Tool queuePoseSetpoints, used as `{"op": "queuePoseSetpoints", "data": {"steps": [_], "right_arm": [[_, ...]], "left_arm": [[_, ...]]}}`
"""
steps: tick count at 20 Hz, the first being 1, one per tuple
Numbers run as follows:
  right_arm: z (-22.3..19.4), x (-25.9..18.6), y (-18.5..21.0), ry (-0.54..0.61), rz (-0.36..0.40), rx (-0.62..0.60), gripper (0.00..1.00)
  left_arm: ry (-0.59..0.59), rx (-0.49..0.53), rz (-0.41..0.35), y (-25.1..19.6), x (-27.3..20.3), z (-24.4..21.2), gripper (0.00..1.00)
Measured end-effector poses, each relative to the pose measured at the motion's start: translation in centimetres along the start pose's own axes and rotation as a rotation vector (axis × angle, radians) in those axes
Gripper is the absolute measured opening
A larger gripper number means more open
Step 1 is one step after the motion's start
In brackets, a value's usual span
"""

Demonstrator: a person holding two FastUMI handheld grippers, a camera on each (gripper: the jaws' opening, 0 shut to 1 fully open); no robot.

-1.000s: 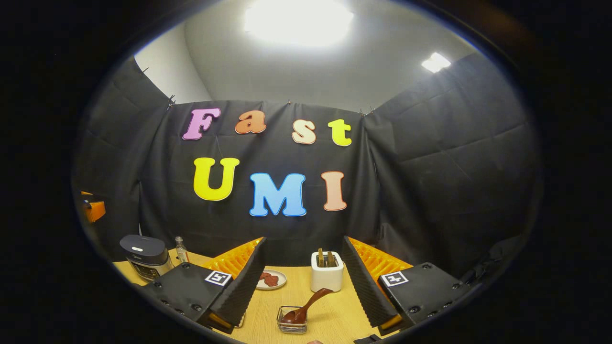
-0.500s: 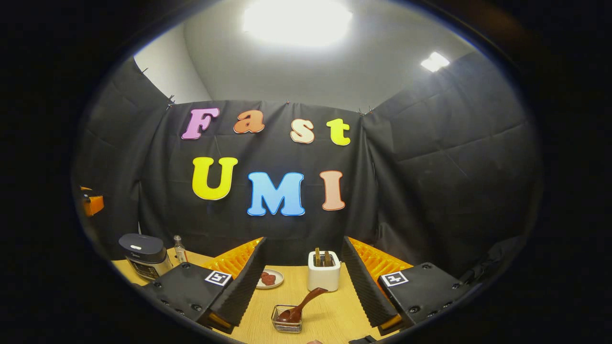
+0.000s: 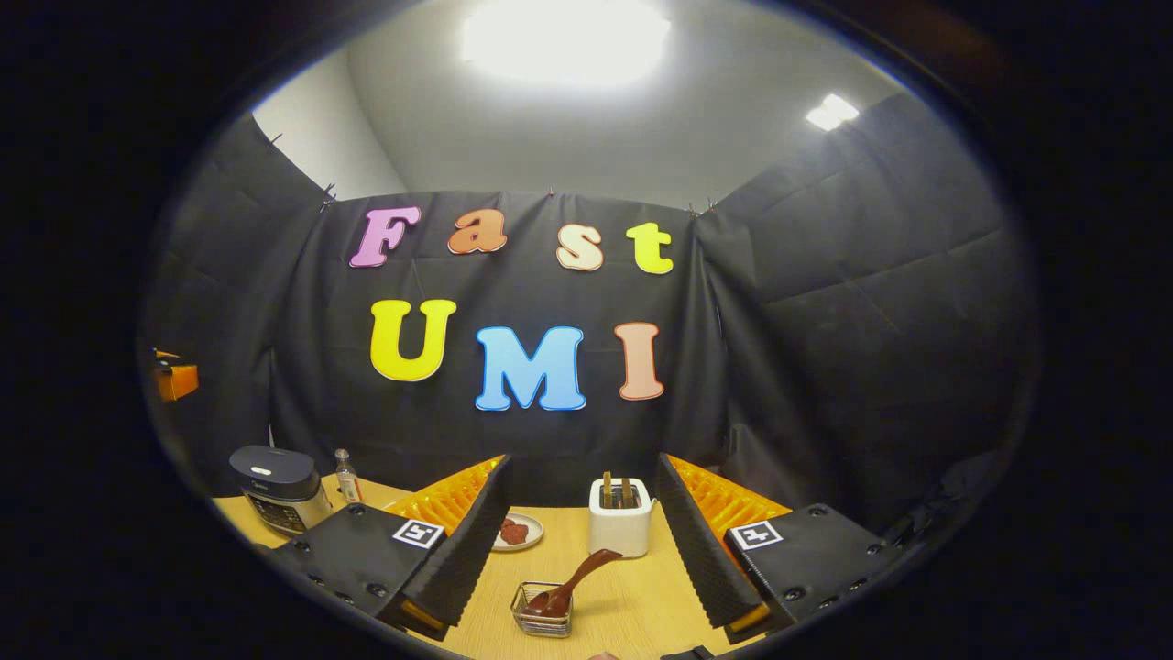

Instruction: Close the left gripper, press the button to open the rice cooker; take a wooden spoon from the chopstick holder with the right hand, scoop a spoonful of rice and pour it into the rice cooker, then put the wooden spoon back into the chopstick holder.

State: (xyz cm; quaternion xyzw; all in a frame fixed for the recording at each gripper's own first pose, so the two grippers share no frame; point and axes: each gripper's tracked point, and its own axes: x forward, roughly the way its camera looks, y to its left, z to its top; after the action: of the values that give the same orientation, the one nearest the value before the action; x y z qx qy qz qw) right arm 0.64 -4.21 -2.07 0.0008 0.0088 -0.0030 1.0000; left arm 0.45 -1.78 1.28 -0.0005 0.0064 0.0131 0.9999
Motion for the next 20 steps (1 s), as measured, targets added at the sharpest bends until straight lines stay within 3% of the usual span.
{"op": "queuePoseSetpoints", "data": {"steps": [3,6,9,13,20], "right_arm": [[-0.3,0.3,-0.6,0.002,0.01,0.001,0.97],[-0.7,0.5,-1.0,0.005,0.028,0.002,0.97],[-1.1,0.6,-1.3,0.01,0.052,0.008,0.98],[-1.4,0.8,-1.7,0.015,0.057,0.015,0.97],[-1.7,1.2,-1.4,0.034,-0.011,0.0,0.97]], "left_arm": [[-0.008,-0.006,0.02,0.1,-0.3,0.5,0.37],[0.016,-0.024,-0.033,-1.8,-0.4,0.1,0.34],[0.007,-0.013,-0.009,-1.1,-0.1,0.4,0.12],[-0.012,0.004,0.038,0.4,0.8,1.3,0.0],[0.04,-0.044,-0.002,2.3,7.7,-0.9,0.0]]}}
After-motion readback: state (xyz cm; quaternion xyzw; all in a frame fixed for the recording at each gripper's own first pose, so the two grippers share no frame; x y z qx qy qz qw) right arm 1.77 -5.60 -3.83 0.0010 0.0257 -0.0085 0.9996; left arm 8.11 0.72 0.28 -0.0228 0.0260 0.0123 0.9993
